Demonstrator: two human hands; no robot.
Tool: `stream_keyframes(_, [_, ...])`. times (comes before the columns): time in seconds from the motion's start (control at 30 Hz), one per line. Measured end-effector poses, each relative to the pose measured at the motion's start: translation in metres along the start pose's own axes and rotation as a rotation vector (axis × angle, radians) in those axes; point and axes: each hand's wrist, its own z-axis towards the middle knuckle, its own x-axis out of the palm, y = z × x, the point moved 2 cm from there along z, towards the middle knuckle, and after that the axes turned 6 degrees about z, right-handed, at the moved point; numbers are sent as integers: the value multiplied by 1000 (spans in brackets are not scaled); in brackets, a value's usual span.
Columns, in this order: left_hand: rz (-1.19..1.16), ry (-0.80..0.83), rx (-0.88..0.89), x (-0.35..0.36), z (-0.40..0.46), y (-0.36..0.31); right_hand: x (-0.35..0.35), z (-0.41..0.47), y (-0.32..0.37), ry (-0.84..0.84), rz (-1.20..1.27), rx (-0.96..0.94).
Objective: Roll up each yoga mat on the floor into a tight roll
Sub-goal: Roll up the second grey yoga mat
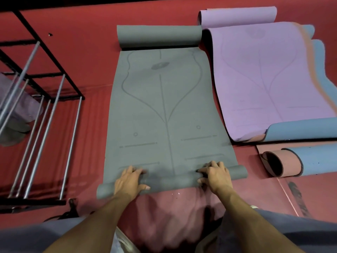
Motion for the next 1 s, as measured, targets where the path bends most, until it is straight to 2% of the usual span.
stream_keyframes(0.1, [68,-79,82,1,-3,-6,0,-2,2,-58,3,-15])
stream_keyframes(0.27, [-7,-94,112,6,-9,-7,-2,-6,2,-105,17,-58])
stream_keyframes(0.4, [90,-56,125,9,-14,-11,10,-20,2,-164,-95,-126])
stream_keyframes(0.5, [212,18,137,9,-15,-19,22,-26,-4,-142,-152,-184])
stream_keyframes(0.57, [247,38,125,10,-14,-23,23,-22,-4,-99,-179,-154])
stream_keyframes(0.67, [286,-27,82,10,-12,-25,19,-13,0,-108,-166,-134])
stream_keyframes(0.77, [215,-35,74,8,-6,-21,13,-4,-1,-102,-143,-154])
stream_keyframes(0.93, [83,-97,48,-3,-2,-16,2,12,-3,-63,31,-135])
stream_keyframes(1.0, [79,-108,38,0,-4,-16,-1,18,-2,-36,18,-134])
